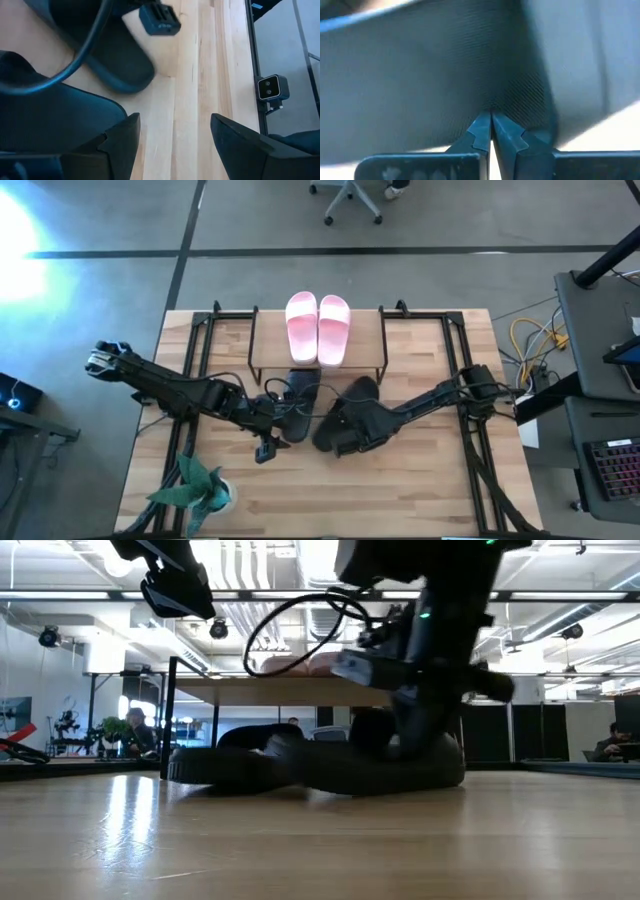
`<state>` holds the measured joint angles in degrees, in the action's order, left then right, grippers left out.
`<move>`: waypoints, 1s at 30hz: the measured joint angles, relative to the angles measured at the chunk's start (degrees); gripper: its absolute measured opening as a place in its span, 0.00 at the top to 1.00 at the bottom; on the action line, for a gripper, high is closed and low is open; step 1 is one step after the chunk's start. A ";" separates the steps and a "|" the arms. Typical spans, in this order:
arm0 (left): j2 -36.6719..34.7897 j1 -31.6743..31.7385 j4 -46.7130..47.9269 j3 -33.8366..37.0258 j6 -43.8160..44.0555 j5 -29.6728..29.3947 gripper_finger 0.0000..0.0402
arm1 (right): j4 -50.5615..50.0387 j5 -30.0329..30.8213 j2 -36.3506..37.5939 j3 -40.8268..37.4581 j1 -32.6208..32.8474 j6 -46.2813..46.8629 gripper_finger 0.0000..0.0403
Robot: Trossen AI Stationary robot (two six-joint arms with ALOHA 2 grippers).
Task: Pick and place slides into the shelf
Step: Put the black slide under the shelf
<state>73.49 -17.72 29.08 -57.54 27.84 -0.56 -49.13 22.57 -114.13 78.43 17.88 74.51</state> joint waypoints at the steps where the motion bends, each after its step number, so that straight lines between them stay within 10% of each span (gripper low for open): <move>1: 0.00 0.00 0.00 0.00 -0.14 -0.03 0.43 | -2.00 -0.04 0.12 0.00 0.19 1.25 0.98; 15: 0.74 0.00 -0.16 0.07 0.17 -0.87 0.43 | -8.90 8.82 9.21 -0.37 6.91 5.88 0.98; 30: -0.52 -0.04 -0.74 0.04 1.79 -0.81 0.43 | -1.47 -1.75 11.61 -15.31 4.17 2.04 0.98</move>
<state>72.97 -17.76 28.34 -57.49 29.63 -1.37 -50.60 20.82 -102.53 63.12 22.06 76.55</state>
